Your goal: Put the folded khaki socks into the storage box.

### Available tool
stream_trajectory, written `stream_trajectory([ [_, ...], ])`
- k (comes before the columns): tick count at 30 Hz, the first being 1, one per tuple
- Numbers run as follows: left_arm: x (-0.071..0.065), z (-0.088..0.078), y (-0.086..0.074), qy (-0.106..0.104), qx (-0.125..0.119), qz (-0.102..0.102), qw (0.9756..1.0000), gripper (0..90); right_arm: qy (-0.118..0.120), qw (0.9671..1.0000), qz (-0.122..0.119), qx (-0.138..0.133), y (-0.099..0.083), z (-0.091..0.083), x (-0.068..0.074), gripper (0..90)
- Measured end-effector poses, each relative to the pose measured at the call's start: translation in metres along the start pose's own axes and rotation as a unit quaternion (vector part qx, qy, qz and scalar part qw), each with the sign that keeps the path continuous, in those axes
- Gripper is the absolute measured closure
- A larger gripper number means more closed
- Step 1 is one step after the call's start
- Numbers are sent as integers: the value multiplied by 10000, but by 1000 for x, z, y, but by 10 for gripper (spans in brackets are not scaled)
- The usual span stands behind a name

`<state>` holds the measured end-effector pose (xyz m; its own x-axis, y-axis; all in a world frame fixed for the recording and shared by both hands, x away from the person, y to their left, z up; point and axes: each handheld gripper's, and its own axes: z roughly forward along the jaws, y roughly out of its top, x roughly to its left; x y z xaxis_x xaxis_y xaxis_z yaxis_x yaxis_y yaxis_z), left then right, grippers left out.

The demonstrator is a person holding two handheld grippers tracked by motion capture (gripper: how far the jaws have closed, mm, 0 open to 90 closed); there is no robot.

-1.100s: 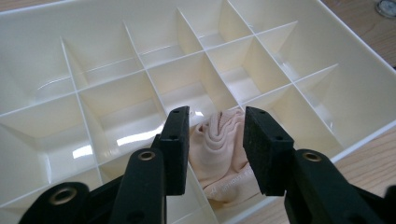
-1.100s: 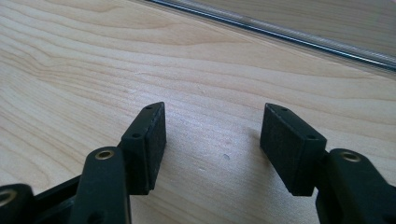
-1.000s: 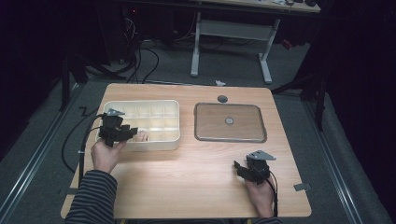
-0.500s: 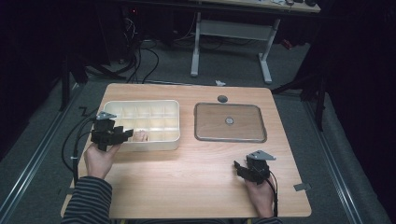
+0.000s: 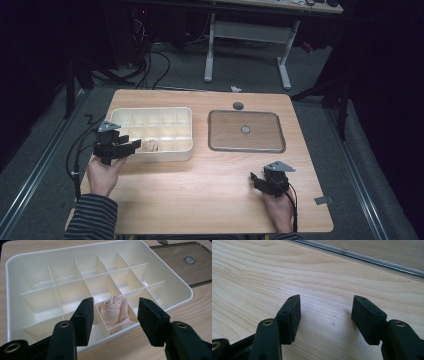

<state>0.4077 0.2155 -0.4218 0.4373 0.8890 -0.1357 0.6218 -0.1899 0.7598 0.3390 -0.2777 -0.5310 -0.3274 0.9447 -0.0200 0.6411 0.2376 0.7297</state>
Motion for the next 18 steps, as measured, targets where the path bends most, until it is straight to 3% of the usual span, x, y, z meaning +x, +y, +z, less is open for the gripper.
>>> stream_trajectory([
  [14,-2,-10,-12,-229,-87,-252,9994,421,3,10000,-3,1,0,0,0,407],
  [18,-5,-14,-15,-289,-146,-243,9992,417,3,10000,-1,1,0,0,0,407],
])
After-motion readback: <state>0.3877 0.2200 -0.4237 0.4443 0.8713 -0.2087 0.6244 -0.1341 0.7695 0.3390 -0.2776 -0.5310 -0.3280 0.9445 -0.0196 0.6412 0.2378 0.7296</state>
